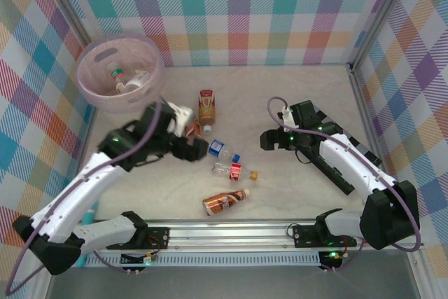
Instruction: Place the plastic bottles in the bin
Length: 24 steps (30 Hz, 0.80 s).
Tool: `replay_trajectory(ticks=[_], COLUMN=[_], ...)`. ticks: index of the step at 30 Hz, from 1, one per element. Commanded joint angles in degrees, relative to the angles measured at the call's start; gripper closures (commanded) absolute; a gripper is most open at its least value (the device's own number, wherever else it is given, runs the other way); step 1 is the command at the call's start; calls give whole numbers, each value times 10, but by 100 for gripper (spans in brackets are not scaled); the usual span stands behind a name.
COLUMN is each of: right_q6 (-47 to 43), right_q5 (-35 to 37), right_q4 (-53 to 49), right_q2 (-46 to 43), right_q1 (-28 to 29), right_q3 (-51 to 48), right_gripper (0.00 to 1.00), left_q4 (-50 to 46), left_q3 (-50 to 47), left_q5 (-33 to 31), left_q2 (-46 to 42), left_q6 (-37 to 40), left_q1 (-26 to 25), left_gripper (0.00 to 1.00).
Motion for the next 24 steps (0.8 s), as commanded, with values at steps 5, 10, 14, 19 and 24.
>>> replay_trajectory(ticks=[5, 10, 14, 19, 24], right_q6=[10, 15, 14, 11, 12], right_q5=[-12, -21, -18, -17, -20], right_q4=[-6, 0, -4, -4, 1], right_q2=[-4, -3, -8, -12, -9], right_q1=[-2, -2, -2, -2, -2], right_q3=[5, -1, -3, -6, -10], right_gripper=[4, 4, 4, 4, 4], left_q4=[88, 114, 123, 127, 138], left_q3=[-140, -162, -160, -155, -155], left_q5=[-18, -48, -44, -53, -59], left_q2=[5, 72, 130, 192, 247], left_q6=[-45, -32, -12, 3, 6], left_q1=[-150, -221, -237, -247, -256], left_gripper=[1, 0, 0, 0, 0])
